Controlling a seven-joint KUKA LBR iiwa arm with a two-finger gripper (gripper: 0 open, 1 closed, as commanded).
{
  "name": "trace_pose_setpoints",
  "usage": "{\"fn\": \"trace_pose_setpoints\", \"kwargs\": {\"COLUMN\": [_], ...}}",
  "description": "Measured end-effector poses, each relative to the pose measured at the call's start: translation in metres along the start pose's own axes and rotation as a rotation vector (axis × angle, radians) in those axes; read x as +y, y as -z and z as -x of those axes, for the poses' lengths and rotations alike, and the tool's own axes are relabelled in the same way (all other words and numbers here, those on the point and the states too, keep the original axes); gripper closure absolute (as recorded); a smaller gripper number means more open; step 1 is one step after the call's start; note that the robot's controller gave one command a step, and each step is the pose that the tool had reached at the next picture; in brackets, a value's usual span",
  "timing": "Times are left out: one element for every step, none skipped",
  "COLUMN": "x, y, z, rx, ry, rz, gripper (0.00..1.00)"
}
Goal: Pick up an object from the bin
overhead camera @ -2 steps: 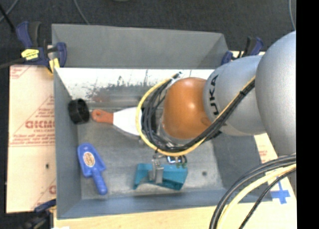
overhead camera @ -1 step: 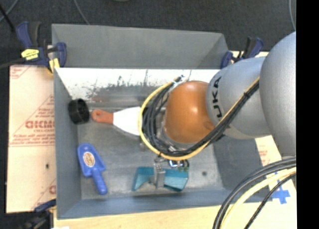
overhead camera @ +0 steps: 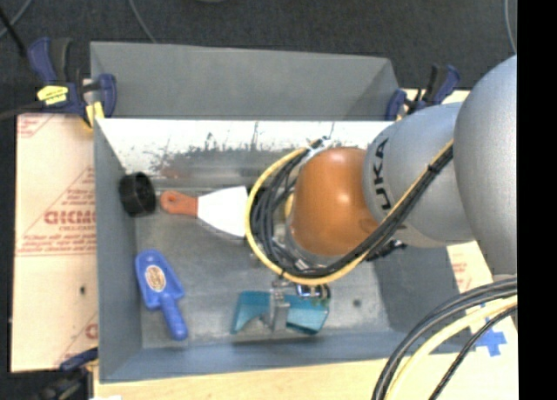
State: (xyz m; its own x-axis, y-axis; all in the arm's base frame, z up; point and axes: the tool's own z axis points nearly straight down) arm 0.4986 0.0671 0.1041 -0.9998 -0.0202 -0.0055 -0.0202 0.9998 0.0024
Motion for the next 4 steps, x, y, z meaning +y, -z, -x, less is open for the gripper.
{"fn": "trace_pose_setpoints", "kwargs": {"x": [-0.0081,-0.0076,-0.0077,-0.0077], "y": [-0.0315,-0.0284,-0.0284,-0.027], "z": [-0.0031,-0.0049,-0.0049,-0.0051], "rx": [0.004,-0.012,-0.012,-0.012], "ry": [-0.036,-0.106,-0.106,-0.106], "rz": [0.007,0.004,0.004,0.004], "gripper": [0.0,1.0,1.0,1.0]}}
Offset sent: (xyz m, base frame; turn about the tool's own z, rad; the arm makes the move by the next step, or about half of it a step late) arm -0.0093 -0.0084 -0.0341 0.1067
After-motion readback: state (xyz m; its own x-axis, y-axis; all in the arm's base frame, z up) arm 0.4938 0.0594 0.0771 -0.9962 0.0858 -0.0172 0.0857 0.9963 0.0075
